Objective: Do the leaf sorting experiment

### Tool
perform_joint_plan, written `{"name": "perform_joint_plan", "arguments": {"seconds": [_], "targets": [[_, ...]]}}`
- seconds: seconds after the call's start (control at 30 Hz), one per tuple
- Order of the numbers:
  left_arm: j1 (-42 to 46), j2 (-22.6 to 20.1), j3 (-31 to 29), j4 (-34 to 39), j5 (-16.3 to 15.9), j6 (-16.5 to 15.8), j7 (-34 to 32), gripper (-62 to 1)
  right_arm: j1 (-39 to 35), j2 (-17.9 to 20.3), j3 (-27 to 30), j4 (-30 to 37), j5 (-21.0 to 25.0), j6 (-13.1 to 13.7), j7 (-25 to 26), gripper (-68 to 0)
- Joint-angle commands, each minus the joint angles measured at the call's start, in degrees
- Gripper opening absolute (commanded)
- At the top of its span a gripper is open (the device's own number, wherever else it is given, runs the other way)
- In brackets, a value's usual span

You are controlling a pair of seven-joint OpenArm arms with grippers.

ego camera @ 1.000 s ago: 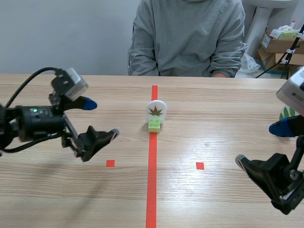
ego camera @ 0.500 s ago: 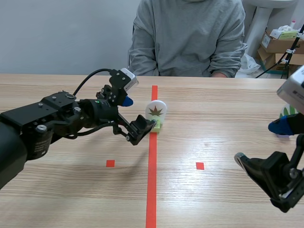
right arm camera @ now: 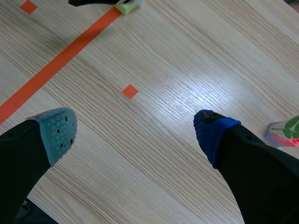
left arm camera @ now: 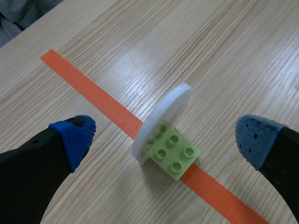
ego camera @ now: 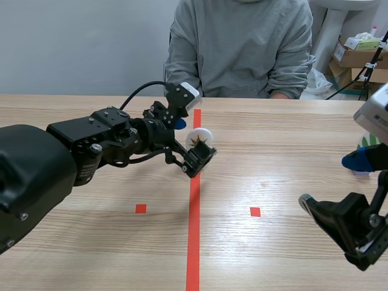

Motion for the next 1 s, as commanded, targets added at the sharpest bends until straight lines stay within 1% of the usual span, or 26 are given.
{"name": "perform_joint_plan", "arguments": {"seconds": [0.0,0.07,0.1,0.2,0.3,0.4,0.87,0.97], "targets": [[-1.1,0.8,0.6,1.0,0.2,0.1,-0.9,1.4,0.1,0.6,0.2,0.0,0.2,-0.4,1.0,-16.5],[-1.3,0.9,1.4,1.0,0.5,0.1,-0.7,1.4,0.0,0.6,0.2,0.0,0.2,-0.4,1.0,-16.5],[-1.3,1.0,1.7,1.0,0.7,0.1,-0.7,-0.2,0.0,0.6,0.2,0.0,0.2,-0.4,1.0,-16.5],[-1.4,1.1,2.2,1.0,1.1,0.1,-0.4,-10.7,0.0,0.6,0.2,0.0,0.2,-0.4,1.0,-16.5],[-1.5,1.2,2.3,1.0,1.1,1.1,-0.3,-21.6,0.0,0.6,0.2,0.0,0.2,-0.4,1.0,-16.5],[-1.5,1.2,2.3,1.0,1.1,1.4,-0.4,-29.3,0.0,0.6,0.2,0.0,0.2,-0.4,1.0,-16.5],[-1.6,1.2,2.3,1.0,1.0,1.4,-1.4,-51.9,0.1,0.6,0.2,0.0,0.2,-0.4,1.1,-16.5],[-1.6,1.2,2.3,1.0,0.8,1.4,-1.4,-55.7,0.1,0.6,0.2,0.0,0.2,-0.4,1.1,-16.5]]}}
